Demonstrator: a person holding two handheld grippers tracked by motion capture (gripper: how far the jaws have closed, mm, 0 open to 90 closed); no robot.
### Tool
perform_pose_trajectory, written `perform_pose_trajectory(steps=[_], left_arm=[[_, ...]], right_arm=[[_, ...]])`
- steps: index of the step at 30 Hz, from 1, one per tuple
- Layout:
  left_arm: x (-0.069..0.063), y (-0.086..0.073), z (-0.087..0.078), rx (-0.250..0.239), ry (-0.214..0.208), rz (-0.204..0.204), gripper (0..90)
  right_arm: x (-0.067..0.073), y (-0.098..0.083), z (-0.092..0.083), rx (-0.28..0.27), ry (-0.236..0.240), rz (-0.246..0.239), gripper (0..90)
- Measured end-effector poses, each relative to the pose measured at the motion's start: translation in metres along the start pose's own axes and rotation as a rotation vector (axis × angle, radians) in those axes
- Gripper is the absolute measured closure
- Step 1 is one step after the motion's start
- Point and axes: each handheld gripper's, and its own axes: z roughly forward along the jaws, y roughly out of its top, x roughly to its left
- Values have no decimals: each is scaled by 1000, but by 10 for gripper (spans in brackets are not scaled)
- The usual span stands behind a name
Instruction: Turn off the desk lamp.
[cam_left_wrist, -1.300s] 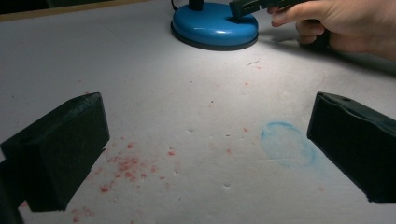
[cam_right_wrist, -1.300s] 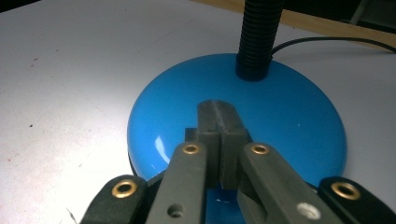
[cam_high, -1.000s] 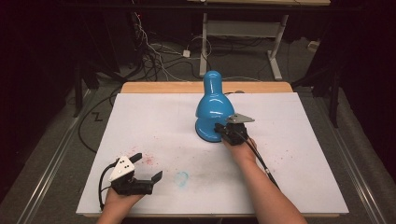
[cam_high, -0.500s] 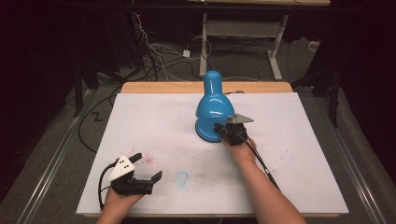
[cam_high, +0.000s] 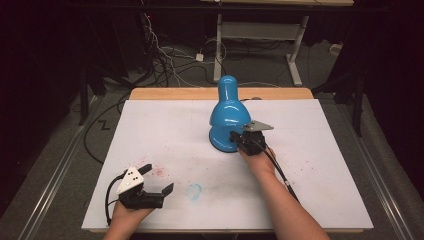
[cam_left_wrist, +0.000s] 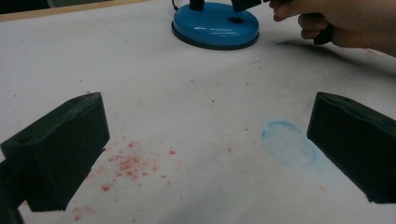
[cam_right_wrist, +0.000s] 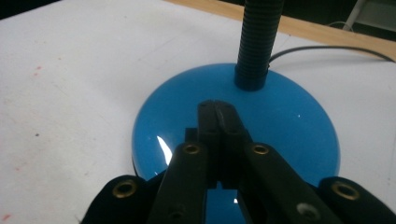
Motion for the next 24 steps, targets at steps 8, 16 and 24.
perform_pose_trajectory(steps=[8,16,24], left_arm=[[-1,0,0,2,-1,1,0],[-1,0,1,4,-2,2,0],[-2,0,1,5,-1,7,0]], right_arm=[[2,2,-15,-22,-2,-2,900],[0,-7,-28,-30,7,19,900],[1,-17,-36,-10,20,34,744]])
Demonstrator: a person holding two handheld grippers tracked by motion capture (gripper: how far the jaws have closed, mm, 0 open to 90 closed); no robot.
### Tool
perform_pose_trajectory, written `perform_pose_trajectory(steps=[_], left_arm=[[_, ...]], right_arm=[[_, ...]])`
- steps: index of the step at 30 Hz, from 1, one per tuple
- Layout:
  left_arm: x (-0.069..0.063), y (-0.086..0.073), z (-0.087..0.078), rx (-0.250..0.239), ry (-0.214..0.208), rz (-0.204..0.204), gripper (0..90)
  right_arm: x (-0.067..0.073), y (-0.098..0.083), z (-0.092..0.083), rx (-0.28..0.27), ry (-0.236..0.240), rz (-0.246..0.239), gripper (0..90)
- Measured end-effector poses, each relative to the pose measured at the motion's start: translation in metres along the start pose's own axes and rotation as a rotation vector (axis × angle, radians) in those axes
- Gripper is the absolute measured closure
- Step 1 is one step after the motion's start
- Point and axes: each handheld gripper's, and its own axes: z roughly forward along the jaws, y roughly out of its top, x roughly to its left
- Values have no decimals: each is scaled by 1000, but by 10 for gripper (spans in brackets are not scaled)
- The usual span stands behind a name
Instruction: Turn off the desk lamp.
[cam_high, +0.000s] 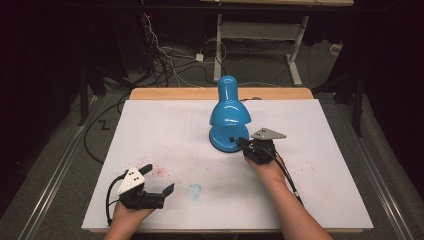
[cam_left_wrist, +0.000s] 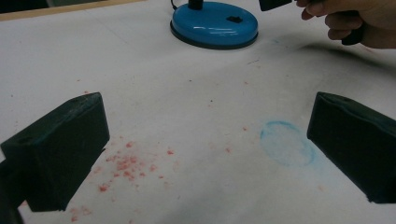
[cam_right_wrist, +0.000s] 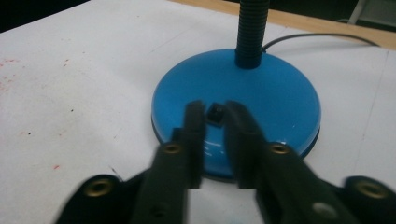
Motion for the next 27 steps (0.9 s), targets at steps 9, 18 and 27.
perform_pose_trajectory(steps=[9,18,27], left_arm=[[0,0,0,-1,0,0,0],[1,0,0,-2,1,-4,0],[1,-1,0,5,2,-6,0]], right_arm=[[4,-6,-3,-18,3,1,121],[10,-14,-18,-39,7,8,3],[10,-35,-34,-6,5,-13,3]])
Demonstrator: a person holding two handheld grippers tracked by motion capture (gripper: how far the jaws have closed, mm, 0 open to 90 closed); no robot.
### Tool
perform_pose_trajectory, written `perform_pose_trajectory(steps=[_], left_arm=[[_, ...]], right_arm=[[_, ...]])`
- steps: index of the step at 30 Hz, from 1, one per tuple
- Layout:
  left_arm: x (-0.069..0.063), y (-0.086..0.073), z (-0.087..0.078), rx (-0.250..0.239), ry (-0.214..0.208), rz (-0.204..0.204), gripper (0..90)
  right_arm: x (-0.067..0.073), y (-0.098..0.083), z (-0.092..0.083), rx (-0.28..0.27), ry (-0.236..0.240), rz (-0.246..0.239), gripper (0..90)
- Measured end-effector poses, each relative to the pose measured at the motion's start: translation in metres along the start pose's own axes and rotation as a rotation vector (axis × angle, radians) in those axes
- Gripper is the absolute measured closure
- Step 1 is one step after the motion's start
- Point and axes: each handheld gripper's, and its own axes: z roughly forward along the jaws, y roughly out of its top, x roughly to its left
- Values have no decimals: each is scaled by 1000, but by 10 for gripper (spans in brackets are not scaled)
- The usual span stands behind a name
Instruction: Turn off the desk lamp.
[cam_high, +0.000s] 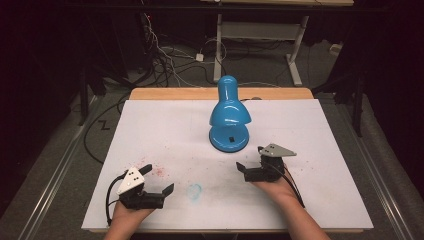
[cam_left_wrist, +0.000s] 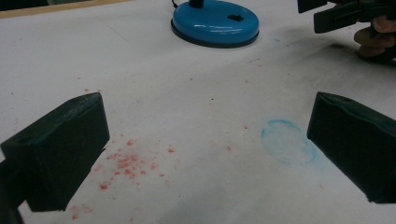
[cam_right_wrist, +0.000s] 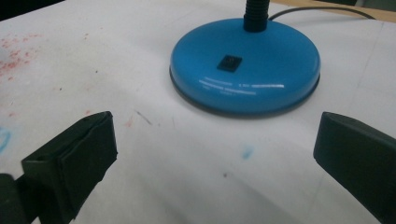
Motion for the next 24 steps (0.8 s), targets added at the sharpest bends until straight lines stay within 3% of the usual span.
perform_pose_trajectory(steps=[1,10,13,20,24], left_arm=[[0,0,0,1,0,-1,0],[3,-4,3,20,-6,-24,0],[2,-4,3,26,-7,-11,0],[1,-5,3,23,-6,-18,0],[0,-5,2,31,-9,1,0]], right_arm=[[1,-3,-4,3,-1,13,3],[4,-14,-38,-19,-4,-30,3],[6,-16,-52,-35,-12,-44,3],[2,-31,-81,-50,-51,-44,3],[-4,-43,-97,-49,-77,-38,3]])
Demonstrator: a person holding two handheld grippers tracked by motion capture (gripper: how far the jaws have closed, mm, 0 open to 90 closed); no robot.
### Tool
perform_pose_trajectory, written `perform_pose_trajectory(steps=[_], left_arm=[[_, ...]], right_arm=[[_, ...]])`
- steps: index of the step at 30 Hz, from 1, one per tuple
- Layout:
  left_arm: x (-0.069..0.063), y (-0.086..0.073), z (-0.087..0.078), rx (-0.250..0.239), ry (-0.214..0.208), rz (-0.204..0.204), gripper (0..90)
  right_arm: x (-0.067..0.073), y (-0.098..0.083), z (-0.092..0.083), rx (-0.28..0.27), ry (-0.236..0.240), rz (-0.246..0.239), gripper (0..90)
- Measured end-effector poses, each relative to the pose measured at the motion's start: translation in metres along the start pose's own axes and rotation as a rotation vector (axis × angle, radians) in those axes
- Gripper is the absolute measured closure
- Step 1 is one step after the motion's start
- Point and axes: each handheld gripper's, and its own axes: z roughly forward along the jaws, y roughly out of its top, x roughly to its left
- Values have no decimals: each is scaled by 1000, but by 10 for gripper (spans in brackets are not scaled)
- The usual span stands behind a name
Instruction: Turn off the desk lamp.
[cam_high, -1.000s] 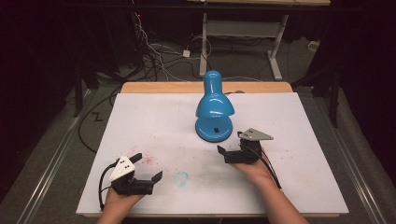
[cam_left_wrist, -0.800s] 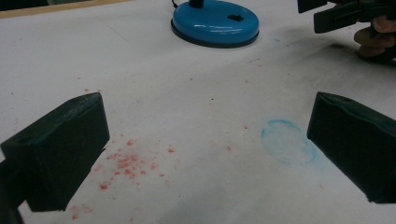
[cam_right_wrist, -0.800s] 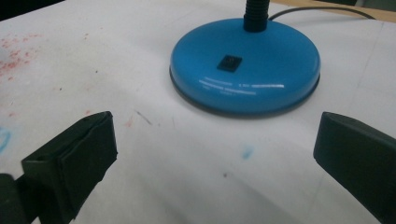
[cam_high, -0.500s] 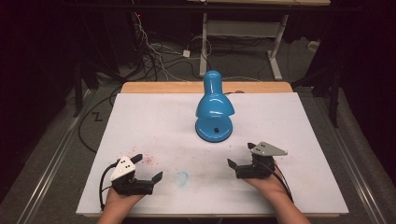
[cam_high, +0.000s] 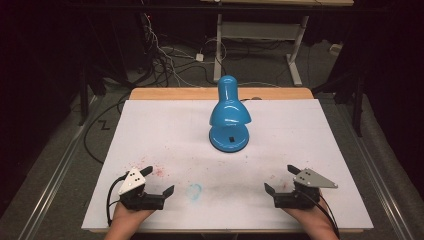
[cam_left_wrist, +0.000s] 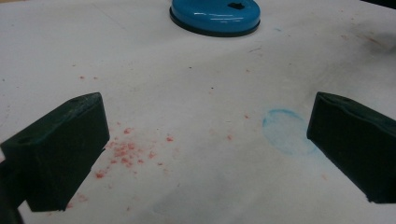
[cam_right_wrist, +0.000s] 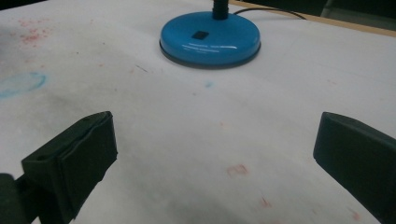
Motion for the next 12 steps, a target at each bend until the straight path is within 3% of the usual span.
perform_pose_trajectory(steps=[5,12], left_arm=[[-4,-2,-3,15,-15,17,0],[-5,1,0,23,29,10,0]], right_arm=[[-6,-12,-17,-31,-44,-23,3],[-11,-14,-12,-26,-34,-10,3]])
